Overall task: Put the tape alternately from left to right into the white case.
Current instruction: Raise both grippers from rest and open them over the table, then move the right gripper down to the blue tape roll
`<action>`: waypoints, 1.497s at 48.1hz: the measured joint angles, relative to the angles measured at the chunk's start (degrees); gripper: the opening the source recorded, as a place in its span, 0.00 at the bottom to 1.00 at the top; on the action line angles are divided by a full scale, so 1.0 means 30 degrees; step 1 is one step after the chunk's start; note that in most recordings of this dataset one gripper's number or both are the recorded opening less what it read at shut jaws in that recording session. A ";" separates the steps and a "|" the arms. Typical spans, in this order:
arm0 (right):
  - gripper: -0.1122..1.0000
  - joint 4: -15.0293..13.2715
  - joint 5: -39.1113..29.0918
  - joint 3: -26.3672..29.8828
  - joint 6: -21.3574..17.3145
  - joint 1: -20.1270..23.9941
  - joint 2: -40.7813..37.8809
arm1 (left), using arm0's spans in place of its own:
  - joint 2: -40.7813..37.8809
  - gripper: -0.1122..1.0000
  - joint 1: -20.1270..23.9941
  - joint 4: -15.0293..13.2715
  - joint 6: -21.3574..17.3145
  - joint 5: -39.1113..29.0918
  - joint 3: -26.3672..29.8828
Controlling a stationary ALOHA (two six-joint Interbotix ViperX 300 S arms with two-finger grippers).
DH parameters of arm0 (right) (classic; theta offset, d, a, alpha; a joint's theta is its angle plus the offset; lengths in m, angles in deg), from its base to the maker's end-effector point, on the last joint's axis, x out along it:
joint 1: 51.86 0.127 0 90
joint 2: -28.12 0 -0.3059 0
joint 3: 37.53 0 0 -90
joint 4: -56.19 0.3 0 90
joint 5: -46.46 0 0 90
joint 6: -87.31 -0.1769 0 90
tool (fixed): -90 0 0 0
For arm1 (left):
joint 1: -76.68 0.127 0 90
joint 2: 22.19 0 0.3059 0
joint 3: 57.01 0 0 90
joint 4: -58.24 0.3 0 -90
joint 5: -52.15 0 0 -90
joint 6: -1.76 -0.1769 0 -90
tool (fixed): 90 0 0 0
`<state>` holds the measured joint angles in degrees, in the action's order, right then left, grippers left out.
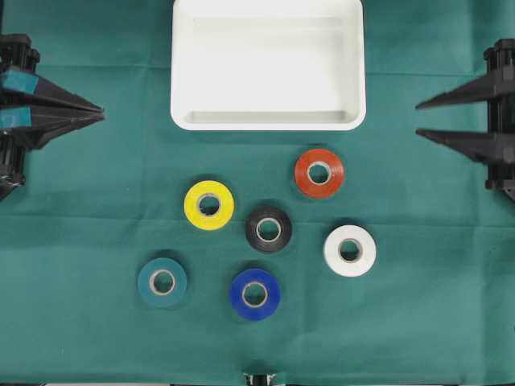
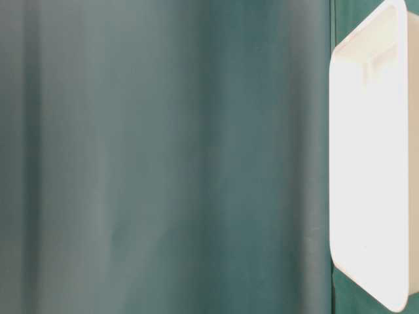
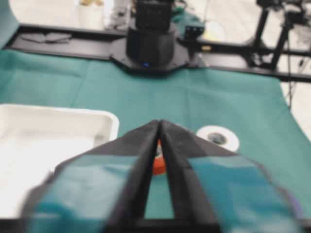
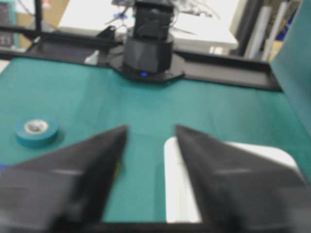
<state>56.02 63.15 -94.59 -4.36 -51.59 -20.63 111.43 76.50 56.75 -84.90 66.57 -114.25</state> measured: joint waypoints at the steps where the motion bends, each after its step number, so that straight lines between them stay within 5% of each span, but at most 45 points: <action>1: 0.40 0.0000 0.0000 -0.0029 0.0000 -0.0029 0.0000 | 0.0000 0.47 0.0000 0.0000 0.0000 -0.0029 0.0000; 8: 0.79 0.0000 0.0000 -0.0176 0.0029 -0.0264 -0.0117 | 0.0000 0.84 0.0000 0.0000 0.0029 -0.0205 0.0000; 11: 0.88 0.0000 0.0000 -0.0176 0.0000 -0.0293 -0.0205 | -0.0029 0.95 0.0000 0.0000 0.0000 -0.0264 -0.0029; 55: 0.87 0.0000 -0.0527 0.2988 -0.0879 -0.0527 -0.8760 | -0.8438 0.96 0.0000 0.0000 0.0000 -0.0674 0.2695; 72: 0.87 0.0000 -0.1406 0.4775 -0.1172 -0.0527 -1.1719 | -1.1191 0.96 0.0000 0.0000 0.0029 -0.2812 0.4424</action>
<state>56.02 58.94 -80.27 -7.88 -53.18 -55.79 77.85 76.50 56.75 -84.82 58.13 -100.98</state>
